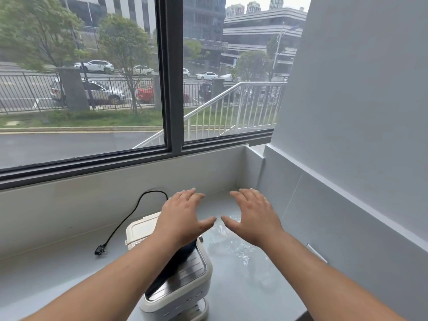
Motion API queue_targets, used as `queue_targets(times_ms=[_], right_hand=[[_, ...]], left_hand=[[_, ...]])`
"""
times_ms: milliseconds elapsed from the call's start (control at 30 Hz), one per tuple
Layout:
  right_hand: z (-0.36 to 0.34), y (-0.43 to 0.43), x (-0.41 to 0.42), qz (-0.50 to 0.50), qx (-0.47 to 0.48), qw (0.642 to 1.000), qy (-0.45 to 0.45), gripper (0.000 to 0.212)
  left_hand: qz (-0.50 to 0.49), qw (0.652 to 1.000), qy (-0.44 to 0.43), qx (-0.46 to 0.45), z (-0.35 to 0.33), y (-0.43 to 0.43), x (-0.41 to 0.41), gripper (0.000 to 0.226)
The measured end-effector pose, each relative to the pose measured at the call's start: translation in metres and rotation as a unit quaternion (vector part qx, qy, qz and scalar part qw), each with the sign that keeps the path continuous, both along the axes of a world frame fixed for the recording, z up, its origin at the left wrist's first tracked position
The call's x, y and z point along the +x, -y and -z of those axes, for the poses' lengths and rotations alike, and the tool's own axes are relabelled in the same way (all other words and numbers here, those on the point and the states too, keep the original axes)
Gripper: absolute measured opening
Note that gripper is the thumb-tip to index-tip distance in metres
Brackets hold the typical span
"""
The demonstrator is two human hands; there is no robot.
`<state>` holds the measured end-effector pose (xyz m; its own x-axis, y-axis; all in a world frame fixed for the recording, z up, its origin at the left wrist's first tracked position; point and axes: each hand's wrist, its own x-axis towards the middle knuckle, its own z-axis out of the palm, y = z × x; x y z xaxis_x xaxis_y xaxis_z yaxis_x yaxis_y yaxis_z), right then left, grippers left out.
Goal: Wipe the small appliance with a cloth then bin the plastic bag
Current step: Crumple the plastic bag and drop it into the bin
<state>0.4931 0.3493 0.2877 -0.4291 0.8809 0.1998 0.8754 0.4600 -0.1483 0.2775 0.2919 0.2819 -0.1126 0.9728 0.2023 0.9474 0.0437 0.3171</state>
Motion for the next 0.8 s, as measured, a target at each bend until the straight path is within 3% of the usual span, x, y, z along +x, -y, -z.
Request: queue_targets(times_ms=[800], right_hand=[[0.083, -0.079, 0.12, 0.047, -0.089, 0.995, 0.002, 0.086]], left_hand=[[0.041, 0.993, -0.045, -0.1, 0.067, -0.103, 0.112, 0.083]])
